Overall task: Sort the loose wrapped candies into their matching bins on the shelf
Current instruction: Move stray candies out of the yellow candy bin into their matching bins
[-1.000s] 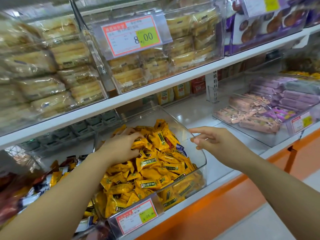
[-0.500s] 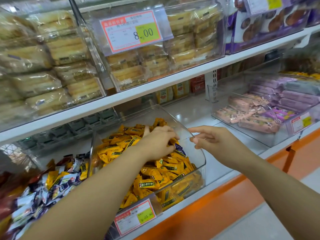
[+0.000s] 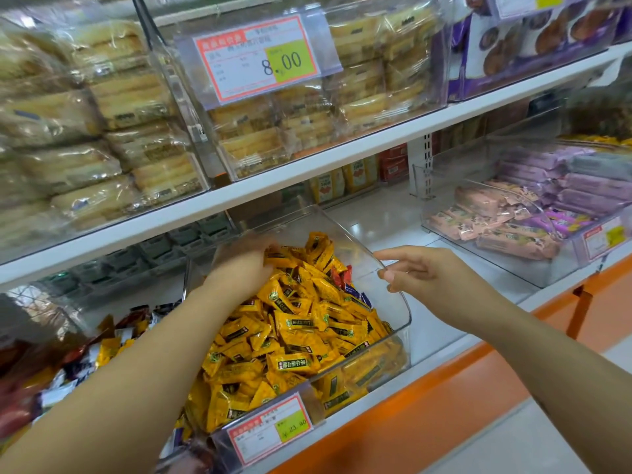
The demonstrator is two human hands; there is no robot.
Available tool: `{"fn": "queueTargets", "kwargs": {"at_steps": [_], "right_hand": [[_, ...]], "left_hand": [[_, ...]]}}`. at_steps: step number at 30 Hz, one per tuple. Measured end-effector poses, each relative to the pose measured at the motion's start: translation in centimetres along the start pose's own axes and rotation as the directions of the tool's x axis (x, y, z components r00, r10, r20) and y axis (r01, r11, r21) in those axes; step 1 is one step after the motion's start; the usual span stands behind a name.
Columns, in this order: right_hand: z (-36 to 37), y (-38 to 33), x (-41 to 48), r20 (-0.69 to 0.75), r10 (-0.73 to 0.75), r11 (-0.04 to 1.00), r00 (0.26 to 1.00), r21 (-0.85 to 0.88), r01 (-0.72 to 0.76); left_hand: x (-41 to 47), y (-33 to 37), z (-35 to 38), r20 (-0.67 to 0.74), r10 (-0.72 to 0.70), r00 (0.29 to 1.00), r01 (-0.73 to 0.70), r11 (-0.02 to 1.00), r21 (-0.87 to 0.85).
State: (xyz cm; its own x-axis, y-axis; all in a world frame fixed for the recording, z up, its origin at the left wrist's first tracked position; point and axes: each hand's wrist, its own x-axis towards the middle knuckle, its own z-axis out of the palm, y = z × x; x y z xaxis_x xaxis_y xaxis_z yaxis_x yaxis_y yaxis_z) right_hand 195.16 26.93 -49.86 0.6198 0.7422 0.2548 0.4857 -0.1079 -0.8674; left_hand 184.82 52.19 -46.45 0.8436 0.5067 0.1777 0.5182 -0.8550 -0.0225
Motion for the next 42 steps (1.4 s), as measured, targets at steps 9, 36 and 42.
{"fn": "queueTargets", "kwargs": {"at_steps": [9,36,42], "right_hand": [[0.1,0.0,0.1,0.003,0.014,1.000,1.000,0.024,-0.014],[1.0,-1.5,-0.2,-0.214,-0.031,0.977,0.976,-0.212,-0.015],[4.3,-5.1,-0.1,-0.209,-0.166,0.964,0.964,-0.240,0.114]], "left_hand": [[-0.2,6.7,0.6,0.045,0.214,0.976,-0.202,0.961,-0.188],[-2.0,6.3,0.2,-0.103,0.175,0.979,-0.203,0.877,-0.436],[-7.8,2.0,-2.7,-0.305,0.098,0.947,-0.249,0.822,-0.511]]}}
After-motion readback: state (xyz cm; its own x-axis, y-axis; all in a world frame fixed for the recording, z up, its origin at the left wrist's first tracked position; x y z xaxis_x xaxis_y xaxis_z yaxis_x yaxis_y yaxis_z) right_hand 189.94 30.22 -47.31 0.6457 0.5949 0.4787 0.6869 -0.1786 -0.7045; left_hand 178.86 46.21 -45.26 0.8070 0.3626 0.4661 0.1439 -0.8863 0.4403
